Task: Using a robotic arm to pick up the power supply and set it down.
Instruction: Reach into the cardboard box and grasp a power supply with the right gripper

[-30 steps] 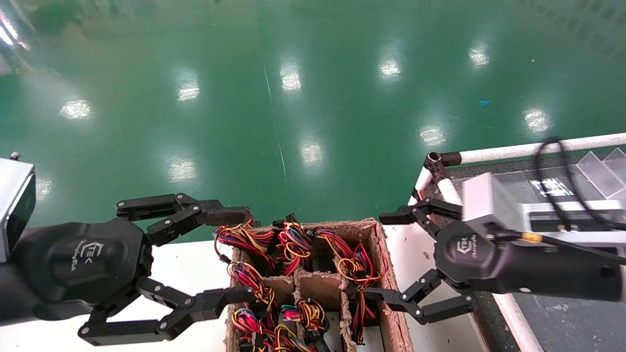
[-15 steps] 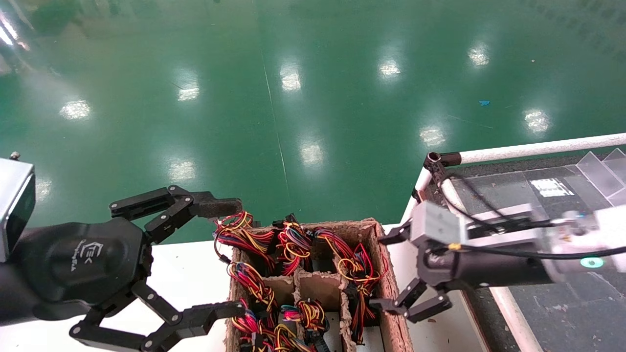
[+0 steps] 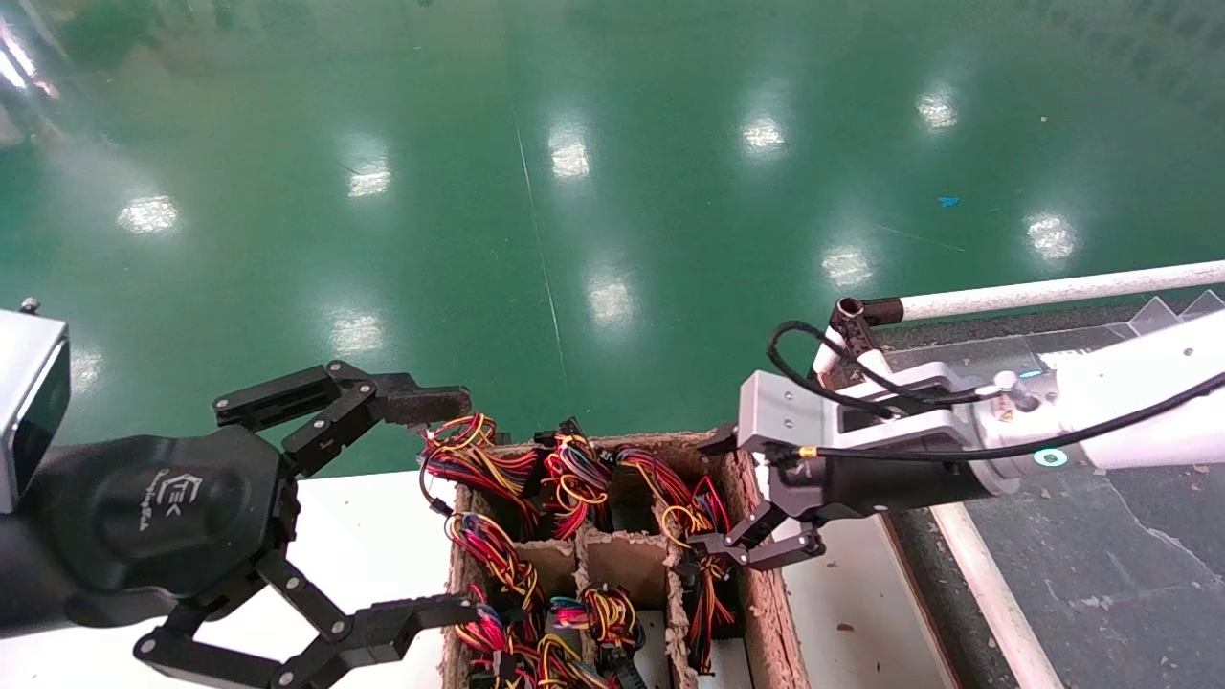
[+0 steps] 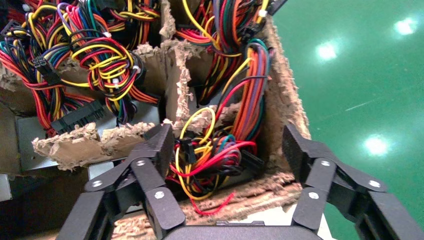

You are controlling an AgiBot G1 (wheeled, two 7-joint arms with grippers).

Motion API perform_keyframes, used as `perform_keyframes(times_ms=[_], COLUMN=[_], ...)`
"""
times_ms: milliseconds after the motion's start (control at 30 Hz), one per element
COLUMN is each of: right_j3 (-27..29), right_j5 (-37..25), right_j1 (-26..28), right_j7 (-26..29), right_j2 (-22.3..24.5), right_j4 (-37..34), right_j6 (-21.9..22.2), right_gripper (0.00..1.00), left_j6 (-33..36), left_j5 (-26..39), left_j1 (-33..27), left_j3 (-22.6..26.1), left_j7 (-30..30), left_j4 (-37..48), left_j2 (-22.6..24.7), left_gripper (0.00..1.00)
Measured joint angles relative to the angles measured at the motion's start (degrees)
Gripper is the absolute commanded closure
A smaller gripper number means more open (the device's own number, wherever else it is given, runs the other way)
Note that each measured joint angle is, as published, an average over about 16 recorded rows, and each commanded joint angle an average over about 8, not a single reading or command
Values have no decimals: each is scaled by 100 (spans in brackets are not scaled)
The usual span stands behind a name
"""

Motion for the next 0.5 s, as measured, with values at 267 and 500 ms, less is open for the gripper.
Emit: perform_keyframes(times_ms=[267,500], right_j3=[-115,-135], right_j5=[-188,-193], right_j1=[74,63], right_j7=[-48,-72], right_j2=[-147,-153], right_j4=[-166,-201], right_j6=[8,-29], right_gripper=[100,100], left_j6=[0,-1], left_j5=[-1,-1], left_j1=[0,0], left_j3=[1,2], left_j7=[0,1], left_j4=[0,0], left_j2=[0,-1], left_gripper=[0,0])
